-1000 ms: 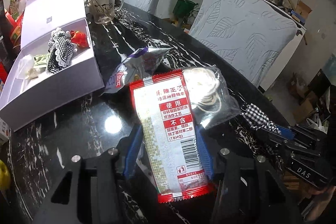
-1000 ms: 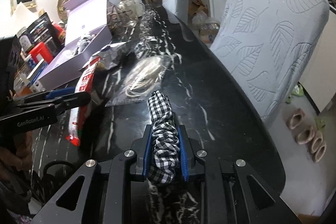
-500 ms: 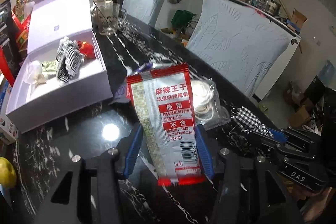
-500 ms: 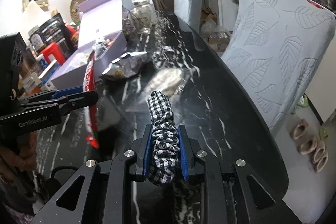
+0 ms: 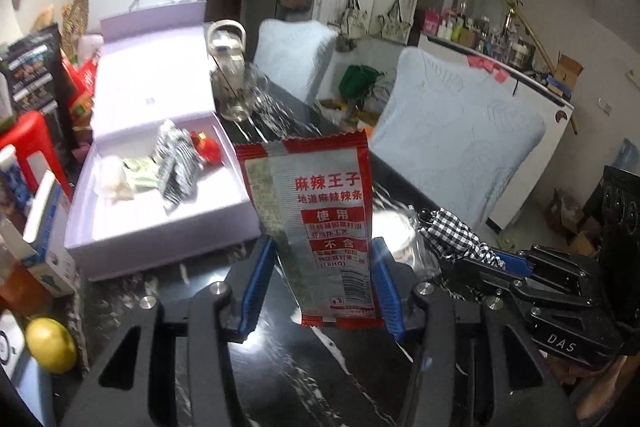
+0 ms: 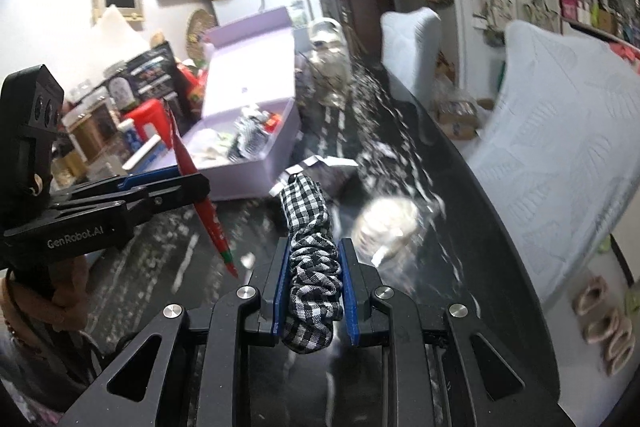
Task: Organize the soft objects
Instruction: 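Lift and carry the packet and scrunchie with both grippers to the gift box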
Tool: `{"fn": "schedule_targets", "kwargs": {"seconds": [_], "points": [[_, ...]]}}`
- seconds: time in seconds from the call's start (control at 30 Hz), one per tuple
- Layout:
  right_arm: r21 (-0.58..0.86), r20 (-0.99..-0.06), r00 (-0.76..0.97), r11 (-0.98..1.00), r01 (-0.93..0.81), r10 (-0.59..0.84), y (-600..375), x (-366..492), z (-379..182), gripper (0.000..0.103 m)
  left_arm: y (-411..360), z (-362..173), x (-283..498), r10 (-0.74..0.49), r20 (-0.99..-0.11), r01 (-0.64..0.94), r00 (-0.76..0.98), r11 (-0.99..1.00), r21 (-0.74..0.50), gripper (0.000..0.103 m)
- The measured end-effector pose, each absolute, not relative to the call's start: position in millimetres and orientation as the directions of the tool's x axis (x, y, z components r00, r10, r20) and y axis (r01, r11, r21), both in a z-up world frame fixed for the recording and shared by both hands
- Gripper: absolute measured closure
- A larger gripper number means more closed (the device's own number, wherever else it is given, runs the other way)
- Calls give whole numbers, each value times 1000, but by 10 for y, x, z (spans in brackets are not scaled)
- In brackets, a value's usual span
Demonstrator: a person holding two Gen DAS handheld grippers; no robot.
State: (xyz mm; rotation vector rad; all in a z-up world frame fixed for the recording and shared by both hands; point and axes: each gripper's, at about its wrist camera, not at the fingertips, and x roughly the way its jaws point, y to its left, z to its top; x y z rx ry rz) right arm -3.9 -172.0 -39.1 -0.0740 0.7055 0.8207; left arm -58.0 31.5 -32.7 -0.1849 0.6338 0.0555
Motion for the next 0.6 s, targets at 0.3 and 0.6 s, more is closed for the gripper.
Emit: {"fn": "schedule_targets", "kwargs": {"seconds": [0.3, 0.6], "points": [[193, -502, 441, 593, -782, 744, -1346, -39, 52, 80, 589, 92, -769, 80, -494, -155, 866, 982, -112, 55], [143, -405, 409, 498, -855, 818, -921, 26, 560, 80, 864, 492, -840, 158, -388, -199, 908, 977, -69, 55]]}}
